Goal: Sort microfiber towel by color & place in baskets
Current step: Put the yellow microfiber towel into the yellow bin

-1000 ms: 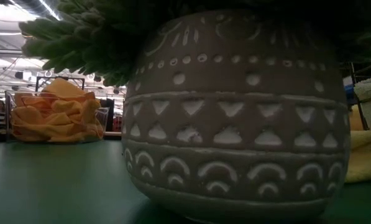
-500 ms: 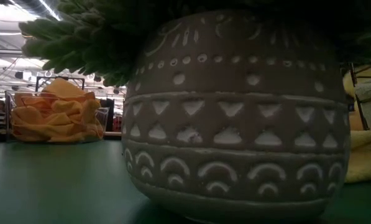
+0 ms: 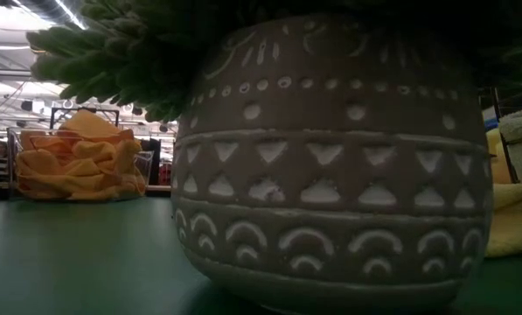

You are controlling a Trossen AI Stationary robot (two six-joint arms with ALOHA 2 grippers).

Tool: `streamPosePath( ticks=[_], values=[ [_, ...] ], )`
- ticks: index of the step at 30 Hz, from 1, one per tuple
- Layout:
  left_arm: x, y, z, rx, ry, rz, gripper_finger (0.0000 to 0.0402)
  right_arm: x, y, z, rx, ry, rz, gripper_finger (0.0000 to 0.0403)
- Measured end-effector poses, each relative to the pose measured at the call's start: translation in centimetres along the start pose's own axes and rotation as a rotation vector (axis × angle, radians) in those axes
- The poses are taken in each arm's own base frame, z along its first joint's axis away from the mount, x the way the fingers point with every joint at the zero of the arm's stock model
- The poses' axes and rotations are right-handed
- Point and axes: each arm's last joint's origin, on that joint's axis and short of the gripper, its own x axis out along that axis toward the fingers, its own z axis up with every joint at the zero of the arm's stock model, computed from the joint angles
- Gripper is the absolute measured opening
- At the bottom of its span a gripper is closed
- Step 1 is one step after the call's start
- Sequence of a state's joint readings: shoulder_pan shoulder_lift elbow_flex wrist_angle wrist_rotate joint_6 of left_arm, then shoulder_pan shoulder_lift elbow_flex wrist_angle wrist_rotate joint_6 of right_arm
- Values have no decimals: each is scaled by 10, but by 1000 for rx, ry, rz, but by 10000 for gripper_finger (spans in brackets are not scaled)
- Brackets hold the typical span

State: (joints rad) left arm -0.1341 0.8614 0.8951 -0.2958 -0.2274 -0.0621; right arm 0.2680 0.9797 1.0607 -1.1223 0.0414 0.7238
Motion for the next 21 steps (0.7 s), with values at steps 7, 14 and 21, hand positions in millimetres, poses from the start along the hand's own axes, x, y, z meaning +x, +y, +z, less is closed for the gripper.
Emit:
streamPosePath(
  ticks=[7, 14, 21],
  values=[
    [-35, 11, -40, -46, -102, -7, 89, 10, 18, 19, -64, -147, 121, 177],
    [-41, 16, -90, -92, -231, 27, 89, 39, 34, 35, -184, -164, 119, 177],
    [-36, 20, -125, -80, -259, 54, 89, 84, 44, 41, -283, -27, 88, 177]
  ],
)
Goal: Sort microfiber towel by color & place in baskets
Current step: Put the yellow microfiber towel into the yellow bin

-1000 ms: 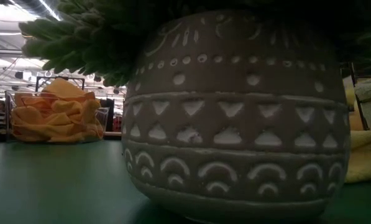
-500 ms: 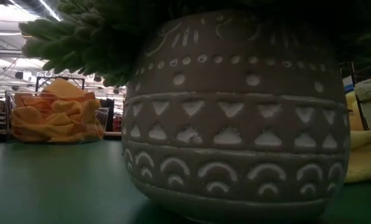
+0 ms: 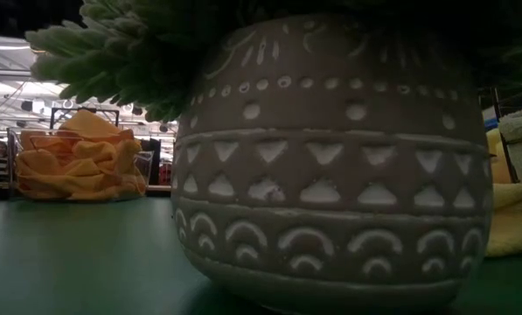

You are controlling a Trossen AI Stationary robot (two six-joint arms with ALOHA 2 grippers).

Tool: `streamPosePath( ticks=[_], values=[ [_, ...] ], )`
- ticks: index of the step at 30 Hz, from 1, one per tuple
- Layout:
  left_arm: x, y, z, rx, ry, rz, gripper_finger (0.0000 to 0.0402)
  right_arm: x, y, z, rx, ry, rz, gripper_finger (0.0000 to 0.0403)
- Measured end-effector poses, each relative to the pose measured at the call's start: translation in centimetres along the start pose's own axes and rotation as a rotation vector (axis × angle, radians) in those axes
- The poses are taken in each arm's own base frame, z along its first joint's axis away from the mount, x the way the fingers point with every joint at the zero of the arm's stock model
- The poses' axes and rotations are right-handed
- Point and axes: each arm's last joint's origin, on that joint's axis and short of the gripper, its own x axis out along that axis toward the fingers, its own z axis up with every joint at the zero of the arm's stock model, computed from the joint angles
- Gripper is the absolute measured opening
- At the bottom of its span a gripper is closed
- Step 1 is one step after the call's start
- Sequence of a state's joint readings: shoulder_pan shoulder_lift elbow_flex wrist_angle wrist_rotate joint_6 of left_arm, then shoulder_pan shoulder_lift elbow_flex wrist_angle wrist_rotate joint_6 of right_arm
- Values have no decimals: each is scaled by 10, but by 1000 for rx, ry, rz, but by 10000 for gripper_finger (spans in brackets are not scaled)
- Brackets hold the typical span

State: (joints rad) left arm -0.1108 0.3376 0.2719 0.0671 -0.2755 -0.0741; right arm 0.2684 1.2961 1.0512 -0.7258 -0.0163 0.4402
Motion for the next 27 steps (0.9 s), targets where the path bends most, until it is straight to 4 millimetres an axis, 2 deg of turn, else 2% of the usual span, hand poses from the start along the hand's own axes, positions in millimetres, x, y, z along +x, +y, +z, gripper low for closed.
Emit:
streamPosePath(
  ticks=[5, 10, 20, 27],
  values=[
    [-3, 6, -16, 29, 3, 33, 89, 30, 0, 0, -42, 91, -37, 177],
    [-8, 11, -38, 16, 4, 46, 89, 49, 0, -1, -94, 148, -29, 177],
    [-14, 14, -66, 25, -21, 8, 89, 68, 0, -3, -133, 222, 8, 177],
    [-15, 14, -65, 25, -32, 5, 89, 82, 0, -5, -172, 257, 31, 177]
  ],
)
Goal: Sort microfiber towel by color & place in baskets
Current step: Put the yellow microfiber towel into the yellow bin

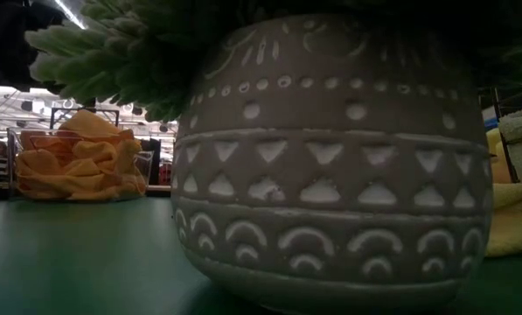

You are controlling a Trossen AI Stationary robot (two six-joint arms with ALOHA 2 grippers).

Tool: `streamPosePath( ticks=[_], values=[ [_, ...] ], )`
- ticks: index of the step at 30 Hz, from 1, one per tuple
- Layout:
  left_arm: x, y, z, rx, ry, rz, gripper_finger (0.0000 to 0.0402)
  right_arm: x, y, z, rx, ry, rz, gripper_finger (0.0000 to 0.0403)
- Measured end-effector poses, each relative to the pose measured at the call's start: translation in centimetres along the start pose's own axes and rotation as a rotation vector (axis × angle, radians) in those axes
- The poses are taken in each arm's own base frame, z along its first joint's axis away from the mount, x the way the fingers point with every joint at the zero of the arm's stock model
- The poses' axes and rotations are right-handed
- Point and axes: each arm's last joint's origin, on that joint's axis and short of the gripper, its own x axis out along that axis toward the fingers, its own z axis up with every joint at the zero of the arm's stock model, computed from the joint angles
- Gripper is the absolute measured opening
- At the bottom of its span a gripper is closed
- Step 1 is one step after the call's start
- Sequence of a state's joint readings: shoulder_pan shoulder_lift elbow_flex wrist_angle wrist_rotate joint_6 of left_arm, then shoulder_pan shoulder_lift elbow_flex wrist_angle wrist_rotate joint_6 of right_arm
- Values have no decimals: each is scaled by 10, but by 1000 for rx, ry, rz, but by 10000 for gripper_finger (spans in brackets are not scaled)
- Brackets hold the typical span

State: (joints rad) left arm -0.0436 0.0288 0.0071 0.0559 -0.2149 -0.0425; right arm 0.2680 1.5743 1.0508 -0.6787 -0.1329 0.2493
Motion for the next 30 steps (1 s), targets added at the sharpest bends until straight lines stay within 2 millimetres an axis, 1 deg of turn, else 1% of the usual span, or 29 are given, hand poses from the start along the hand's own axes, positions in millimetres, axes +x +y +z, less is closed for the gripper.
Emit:
streamPosePath(
  ticks=[4, 8, 14, 18, 24, 27, 30],
  values=[
    [0, 0, 0, 0, 2, 0, 89, 4, 1, 7, -30, -54, 22, 177],
    [0, 0, 0, 0, 2, 0, 89, 3, 4, 15, -46, -134, 51, 177],
    [0, 0, 0, -1, 3, 0, 89, 1, 5, 22, -77, -194, 80, 177],
    [0, 0, 0, -1, 2, 1, 89, -2, -2, 30, -49, -247, 141, 177],
    [0, 0, 0, -1, 3, 2, 89, -3, -25, 35, 51, -254, 174, 177],
    [0, 0, 0, -1, 3, 1, 89, 2, -31, 36, 64, -230, 208, 177],
    [0, 0, 0, -1, 4, 1, 89, 14, -31, 36, 46, -190, 230, 177]
  ],
)
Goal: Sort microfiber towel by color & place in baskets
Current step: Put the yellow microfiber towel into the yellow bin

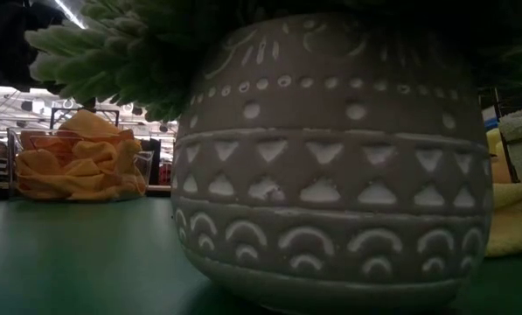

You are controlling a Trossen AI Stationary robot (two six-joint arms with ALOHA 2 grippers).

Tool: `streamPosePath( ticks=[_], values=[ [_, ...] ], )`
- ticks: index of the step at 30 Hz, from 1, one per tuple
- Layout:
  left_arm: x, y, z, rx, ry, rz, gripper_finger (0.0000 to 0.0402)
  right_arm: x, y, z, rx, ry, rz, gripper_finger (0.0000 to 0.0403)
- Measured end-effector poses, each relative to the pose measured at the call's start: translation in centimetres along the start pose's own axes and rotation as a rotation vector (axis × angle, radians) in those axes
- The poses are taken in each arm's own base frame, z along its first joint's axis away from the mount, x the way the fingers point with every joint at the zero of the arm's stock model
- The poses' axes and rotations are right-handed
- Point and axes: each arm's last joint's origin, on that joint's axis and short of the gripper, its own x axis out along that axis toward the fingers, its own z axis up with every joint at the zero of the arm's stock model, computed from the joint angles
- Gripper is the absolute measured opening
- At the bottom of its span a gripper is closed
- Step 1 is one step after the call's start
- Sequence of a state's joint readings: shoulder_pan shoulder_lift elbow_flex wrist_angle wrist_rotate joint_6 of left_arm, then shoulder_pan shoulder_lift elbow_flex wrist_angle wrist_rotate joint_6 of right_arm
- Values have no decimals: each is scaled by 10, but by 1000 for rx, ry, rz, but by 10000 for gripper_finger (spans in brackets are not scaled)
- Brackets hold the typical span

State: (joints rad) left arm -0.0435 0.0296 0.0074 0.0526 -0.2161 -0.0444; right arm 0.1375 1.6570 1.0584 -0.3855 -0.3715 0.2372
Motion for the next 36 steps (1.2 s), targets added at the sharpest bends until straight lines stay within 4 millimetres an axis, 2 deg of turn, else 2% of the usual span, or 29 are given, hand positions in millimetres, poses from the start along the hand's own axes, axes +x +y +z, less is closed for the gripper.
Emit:
streamPosePath(
  ticks=[7, 15, 32, 36],
  values=[
    [0, 0, 0, -5, 0, 0, 89, 29, -8, -8, -28, 85, 8, 177],
    [0, 0, 0, -5, 2, 0, 89, 47, -15, -12, -57, 120, 27, 177],
    [0, 0, 0, -5, 5, 0, 89, 53, -19, -17, -113, 164, 29, 176],
    [0, 0, 0, -5, 5, 0, 89, 53, -18, -17, -114, 164, 29, 153]
  ],
)
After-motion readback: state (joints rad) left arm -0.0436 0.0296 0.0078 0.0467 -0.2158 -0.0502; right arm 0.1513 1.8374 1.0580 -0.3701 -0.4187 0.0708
